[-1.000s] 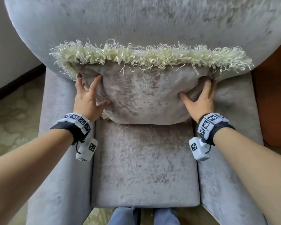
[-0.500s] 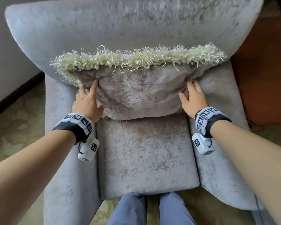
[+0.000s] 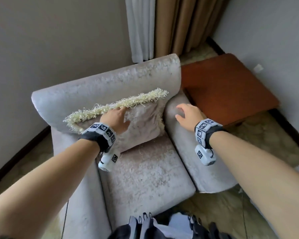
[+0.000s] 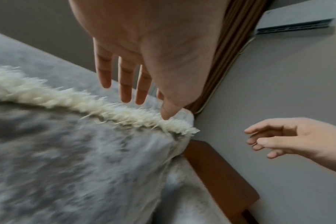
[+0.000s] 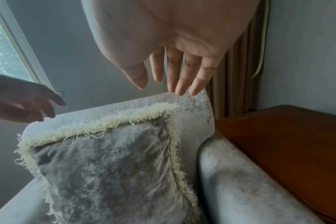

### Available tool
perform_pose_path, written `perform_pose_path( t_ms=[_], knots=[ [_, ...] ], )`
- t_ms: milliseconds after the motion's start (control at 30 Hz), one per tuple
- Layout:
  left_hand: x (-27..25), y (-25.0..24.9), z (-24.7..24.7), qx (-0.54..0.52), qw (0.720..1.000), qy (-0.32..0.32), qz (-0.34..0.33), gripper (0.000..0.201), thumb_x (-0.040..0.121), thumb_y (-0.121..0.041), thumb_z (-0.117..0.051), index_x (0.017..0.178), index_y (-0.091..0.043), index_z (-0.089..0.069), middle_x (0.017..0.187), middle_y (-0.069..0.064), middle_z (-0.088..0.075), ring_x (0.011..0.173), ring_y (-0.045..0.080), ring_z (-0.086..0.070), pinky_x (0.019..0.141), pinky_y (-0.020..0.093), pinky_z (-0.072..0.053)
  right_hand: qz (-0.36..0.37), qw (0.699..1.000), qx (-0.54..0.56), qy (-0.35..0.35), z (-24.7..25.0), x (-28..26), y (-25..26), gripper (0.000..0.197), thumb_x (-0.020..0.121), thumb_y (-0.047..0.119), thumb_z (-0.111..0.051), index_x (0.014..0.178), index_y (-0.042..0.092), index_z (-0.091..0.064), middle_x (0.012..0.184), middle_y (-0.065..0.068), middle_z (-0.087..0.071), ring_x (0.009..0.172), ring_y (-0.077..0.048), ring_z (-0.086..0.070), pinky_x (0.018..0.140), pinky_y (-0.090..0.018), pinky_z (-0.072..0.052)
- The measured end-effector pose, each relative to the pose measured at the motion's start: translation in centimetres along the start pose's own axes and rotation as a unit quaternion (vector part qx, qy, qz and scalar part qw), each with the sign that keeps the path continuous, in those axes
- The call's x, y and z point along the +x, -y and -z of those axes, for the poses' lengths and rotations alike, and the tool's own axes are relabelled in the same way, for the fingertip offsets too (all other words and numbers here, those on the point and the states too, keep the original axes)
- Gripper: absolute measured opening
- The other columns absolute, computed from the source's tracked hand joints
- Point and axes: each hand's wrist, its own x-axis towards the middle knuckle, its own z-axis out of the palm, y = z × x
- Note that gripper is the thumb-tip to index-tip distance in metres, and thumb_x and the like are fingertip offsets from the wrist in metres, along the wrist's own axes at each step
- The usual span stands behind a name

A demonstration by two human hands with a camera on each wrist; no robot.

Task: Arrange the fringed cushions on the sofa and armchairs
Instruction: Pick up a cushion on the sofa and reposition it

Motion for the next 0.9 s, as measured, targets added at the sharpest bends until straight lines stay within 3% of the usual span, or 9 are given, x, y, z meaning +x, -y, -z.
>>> perform_pose_path(
  t_ms=[267, 400, 533, 767, 900],
  knots=[
    [-0.3, -15.7, 5.0, 0.026, 0.987, -0.049, -0.15, 0.045, 0.087, -0.043, -0.052, 0.129, -0.027, -0.046, 0.118, 0.004, -0.059, 0.106, 0.031, -0.058, 0.082, 0.042, -0.051, -0.035, 0.996, -0.014, -0.078, 9.2, -9.3, -6.4, 0.036, 0.085, 0.041, -0.057, 0.12, 0.031, -0.055, 0.116, 0.006, -0.062, 0.109, -0.02, -0.057, 0.084, -0.038, -0.05],
    [-1.8, -25.5, 5.2, 0.035, 0.976, -0.053, -0.209, 0.044, 0.088, -0.047, -0.052, 0.126, -0.026, -0.046, 0.115, 0.005, -0.062, 0.103, 0.031, -0.06, 0.081, 0.041, -0.052, -0.068, 0.99, -0.052, -0.109, 14.4, -15.3, -12.4, 0.036, 0.089, 0.043, -0.055, 0.124, 0.032, -0.052, 0.12, 0.008, -0.06, 0.11, -0.018, -0.056, 0.081, -0.036, -0.05],
    [-3.0, -36.2, 4.9, 0.018, 0.963, -0.052, -0.264, 0.044, 0.089, -0.05, -0.05, 0.129, -0.031, -0.046, 0.116, -0.002, -0.061, 0.106, 0.023, -0.059, 0.086, 0.04, -0.051, -0.105, 0.983, -0.051, -0.139, 18.9, -21.8, -19.8, 0.035, 0.088, 0.043, -0.056, 0.121, 0.032, -0.052, 0.114, 0.009, -0.06, 0.109, -0.017, -0.055, 0.082, -0.04, -0.052],
    [-7.2, -54.2, 4.8, 0.03, 0.925, -0.055, -0.374, 0.044, 0.089, -0.051, -0.05, 0.129, -0.032, -0.047, 0.118, -0.004, -0.059, 0.107, 0.019, -0.058, 0.086, 0.039, -0.051, -0.22, 0.952, -0.058, -0.202, 26.4, -35.2, -31.5, 0.04, 0.088, 0.046, -0.054, 0.126, 0.033, -0.052, 0.124, 0.009, -0.06, 0.113, -0.017, -0.056, 0.088, -0.038, -0.05],
    [-8.6, -64.1, 6.3, 0.053, 0.89, -0.071, -0.447, 0.043, 0.088, -0.049, -0.053, 0.126, -0.029, -0.05, 0.116, -0.002, -0.06, 0.105, 0.022, -0.059, 0.087, 0.04, -0.051, -0.285, 0.924, -0.065, -0.246, 30.1, -42.0, -37.1, 0.044, 0.089, 0.044, -0.055, 0.13, 0.029, -0.052, 0.129, 0.006, -0.059, 0.119, -0.017, -0.054, 0.094, -0.038, -0.047]
  ],
)
